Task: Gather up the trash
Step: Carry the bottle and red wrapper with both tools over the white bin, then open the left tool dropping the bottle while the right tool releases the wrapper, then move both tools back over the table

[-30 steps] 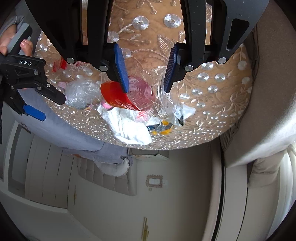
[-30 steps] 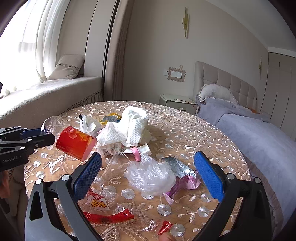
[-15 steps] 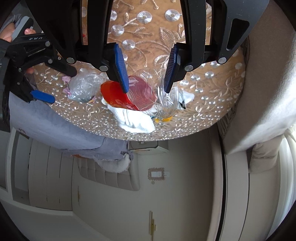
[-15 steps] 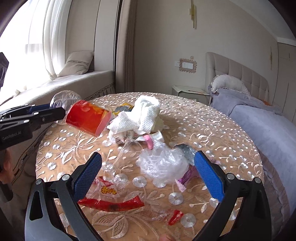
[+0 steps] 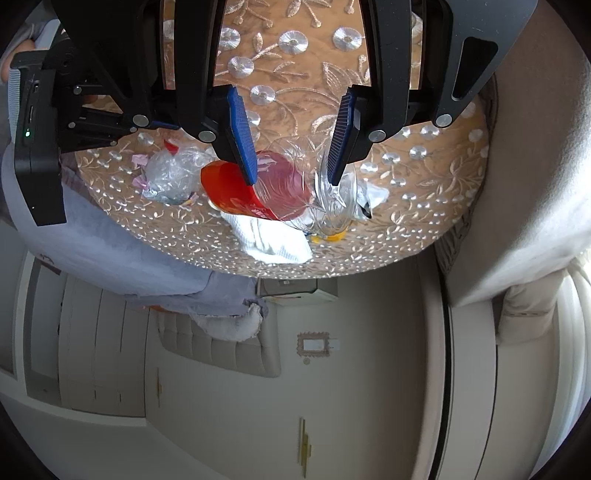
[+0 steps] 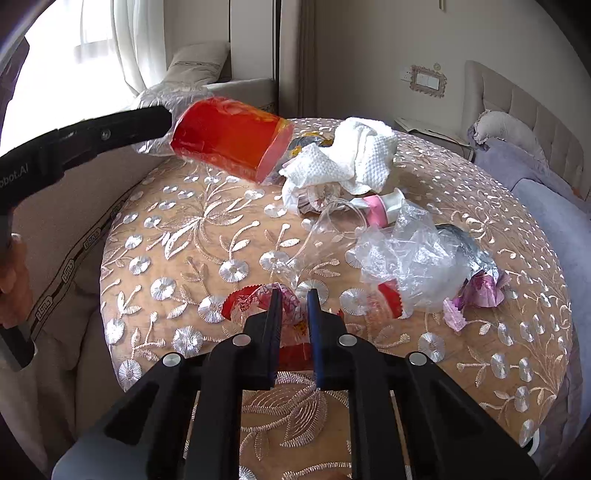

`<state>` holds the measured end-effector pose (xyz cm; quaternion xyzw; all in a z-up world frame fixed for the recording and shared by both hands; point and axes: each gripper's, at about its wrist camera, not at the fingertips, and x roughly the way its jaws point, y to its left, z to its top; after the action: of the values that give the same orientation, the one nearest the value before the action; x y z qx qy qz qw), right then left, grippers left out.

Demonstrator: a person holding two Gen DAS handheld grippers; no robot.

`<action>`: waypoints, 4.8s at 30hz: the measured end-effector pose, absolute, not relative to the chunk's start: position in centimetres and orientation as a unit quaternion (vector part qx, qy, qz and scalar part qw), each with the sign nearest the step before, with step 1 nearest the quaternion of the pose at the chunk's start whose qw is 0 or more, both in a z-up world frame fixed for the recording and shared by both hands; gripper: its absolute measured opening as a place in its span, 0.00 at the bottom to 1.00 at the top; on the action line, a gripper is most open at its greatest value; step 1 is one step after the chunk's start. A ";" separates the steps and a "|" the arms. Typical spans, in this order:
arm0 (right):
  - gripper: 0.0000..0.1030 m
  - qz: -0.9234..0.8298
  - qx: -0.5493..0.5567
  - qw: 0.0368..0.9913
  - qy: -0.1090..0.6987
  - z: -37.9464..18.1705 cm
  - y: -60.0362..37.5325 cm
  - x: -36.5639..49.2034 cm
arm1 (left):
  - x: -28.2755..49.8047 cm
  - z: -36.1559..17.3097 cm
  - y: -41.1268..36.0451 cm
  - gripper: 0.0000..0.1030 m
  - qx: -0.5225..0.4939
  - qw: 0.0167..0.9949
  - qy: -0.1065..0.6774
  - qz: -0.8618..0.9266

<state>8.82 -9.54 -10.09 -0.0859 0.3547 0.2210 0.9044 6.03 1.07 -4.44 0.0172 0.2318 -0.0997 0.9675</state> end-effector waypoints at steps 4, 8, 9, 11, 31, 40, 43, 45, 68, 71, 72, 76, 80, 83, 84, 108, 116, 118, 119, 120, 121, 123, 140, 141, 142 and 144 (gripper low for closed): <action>0.11 0.208 -0.054 0.922 0.321 -8.0 -11.6 8.7 | 6.1 -4.1 0.3 0.37 0.020 0.967 0.228 -0.110; 0.11 0.185 -0.037 0.943 0.273 -5.4 -14.0 8.2 | 6.2 -3.6 -1.3 0.37 0.023 0.966 0.222 -0.129; 0.11 0.177 -0.035 0.948 0.262 -4.7 -14.7 8.1 | 6.3 -3.4 -1.8 0.37 0.025 0.966 0.220 -0.135; 0.11 0.163 -0.030 0.954 0.248 -3.7 -16.0 8.1 | 6.5 -3.1 -2.9 0.37 0.030 0.965 0.216 -0.147; 0.11 -0.060 0.001 0.979 0.197 -2.5 -34.0 5.8 | 11.8 -4.0 -23.0 0.37 0.103 0.903 0.230 -0.349; 0.11 -0.161 0.026 0.964 0.208 -5.1 -42.8 2.6 | 11.8 -7.0 -34.8 0.37 0.138 0.848 0.261 -0.439; 0.11 -0.190 0.040 0.957 0.217 -6.5 -45.8 2.0 | 11.8 -8.3 -38.6 0.38 0.152 0.829 0.278 -0.460; 0.11 -0.203 0.050 0.951 0.227 -7.5 -47.3 2.0 | 11.8 -9.4 -41.1 0.38 0.163 0.819 0.289 -0.468; 0.11 -0.253 0.150 0.904 0.310 -17.9 -58.3 4.0 | 14.1 -22.3 -55.6 0.38 0.217 0.728 0.415 -0.502; 0.11 -0.258 0.159 0.897 0.323 -19.3 -58.8 3.9 | 14.4 -24.1 -56.1 0.38 0.222 0.724 0.424 -0.497; 0.11 -0.258 0.162 0.894 0.327 -19.8 -58.9 3.9 | 14.7 -24.5 -56.3 0.39 0.221 0.723 0.427 -0.496; 0.11 -0.259 0.176 0.884 0.348 -21.8 -59.4 4.7 | 15.4 -26.1 -56.9 0.82 0.215 0.716 0.446 -0.492; 0.11 -0.255 0.182 0.878 0.362 -23.0 -59.6 5.3 | 15.3 -27.4 -57.4 0.95 0.240 0.718 0.450 -0.474; 0.11 -0.250 0.178 0.879 0.365 -23.1 -59.4 5.6 | 15.2 -26.9 -56.7 0.95 0.237 0.731 0.437 -0.467; 0.11 -0.248 0.176 0.880 0.364 -23.0 -59.3 5.7 | 15.2 -26.5 -56.2 0.95 0.240 0.740 0.428 -0.460; 0.96 -0.214 0.151 0.876 0.405 -28.3 -58.3 8.6 | 13.9 -17.3 -51.7 0.95 0.245 0.855 0.307 -0.338; 0.96 -0.213 0.091 0.920 0.316 -18.9 -54.3 6.6 | 11.8 -9.3 -46.2 0.95 0.157 0.882 0.257 -0.363; 0.96 -0.199 0.076 0.935 0.283 -16.2 -52.5 6.1 | 11.4 -7.6 -44.0 0.95 0.139 0.893 0.244 -0.352; 0.96 -0.191 0.072 0.942 0.268 -15.0 -51.7 5.7 | 11.2 -7.0 -42.9 0.95 0.133 0.898 0.238 -0.345; 0.96 -0.180 0.069 0.948 0.253 -13.8 -50.9 5.5 | 11.0 -6.3 -41.5 0.95 0.128 0.904 0.232 -0.334; 0.96 -0.166 0.067 0.955 0.237 -12.7 -49.9 5.3 | 10.7 -5.7 -40.3 0.95 0.127 0.910 0.226 -0.323; 0.96 -0.137 0.064 0.965 0.212 -10.8 -47.9 5.0 | 10.2 -4.8 -38.0 0.95 0.128 0.923 0.209 -0.296; 0.96 0.034 -0.034 0.983 0.178 -4.5 -30.0 7.4 | 9.2 -5.5 -13.7 0.95 0.054 0.964 0.236 -0.106; 0.96 0.041 -0.040 0.982 0.178 -4.4 -29.0 7.5 | 9.4 -6.0 -12.2 0.95 0.045 0.963 0.247 -0.101; 0.96 0.049 -0.045 0.982 0.178 -4.3 -28.1 7.5 | 9.8 -6.6 -11.0 0.95 0.036 0.960 0.260 -0.099; 0.96 0.059 -0.053 0.981 0.178 -4.0 -26.6 7.9 | 10.3 -7.8 -8.9 0.95 0.019 0.953 0.285 -0.098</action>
<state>7.86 -26.57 -4.03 -0.0529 0.1775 0.0593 0.9809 10.28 -8.93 -7.77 0.0188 0.2845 -0.0984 0.9534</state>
